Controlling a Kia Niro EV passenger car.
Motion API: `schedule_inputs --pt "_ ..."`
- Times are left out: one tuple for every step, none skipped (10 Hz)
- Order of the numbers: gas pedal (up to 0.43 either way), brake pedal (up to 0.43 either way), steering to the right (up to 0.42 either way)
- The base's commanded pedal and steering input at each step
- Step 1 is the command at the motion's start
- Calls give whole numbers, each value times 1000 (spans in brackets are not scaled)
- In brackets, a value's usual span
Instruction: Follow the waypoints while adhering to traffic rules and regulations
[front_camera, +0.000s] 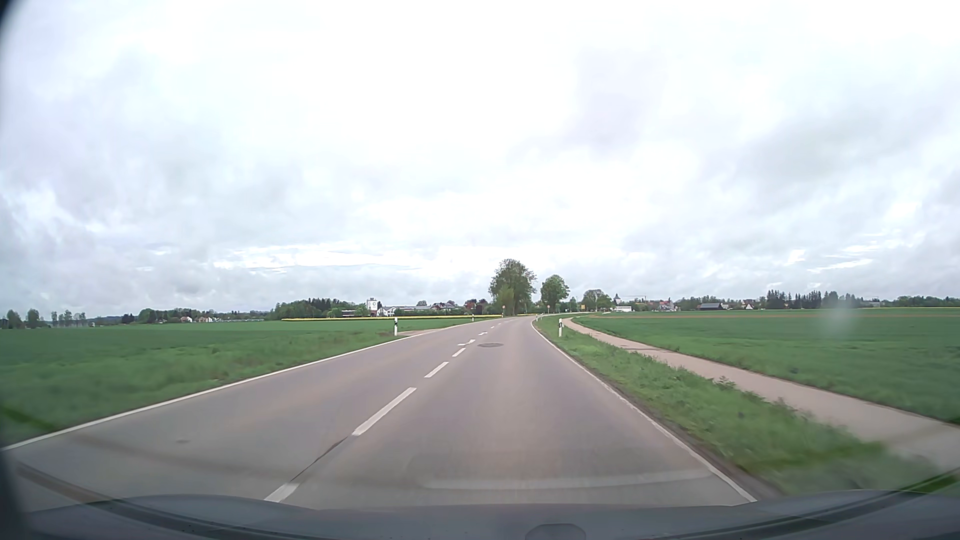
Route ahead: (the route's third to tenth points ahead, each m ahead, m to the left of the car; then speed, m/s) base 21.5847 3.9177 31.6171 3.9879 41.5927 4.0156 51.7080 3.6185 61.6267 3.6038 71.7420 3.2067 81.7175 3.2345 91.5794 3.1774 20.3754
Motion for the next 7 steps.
schedule_inputs --pt "220 0 0" --pt "220 0 0" --pt "220 0 0" --pt "220 0 1" --pt "220 0 1" --pt "220 0 1" --pt "220 0 1"
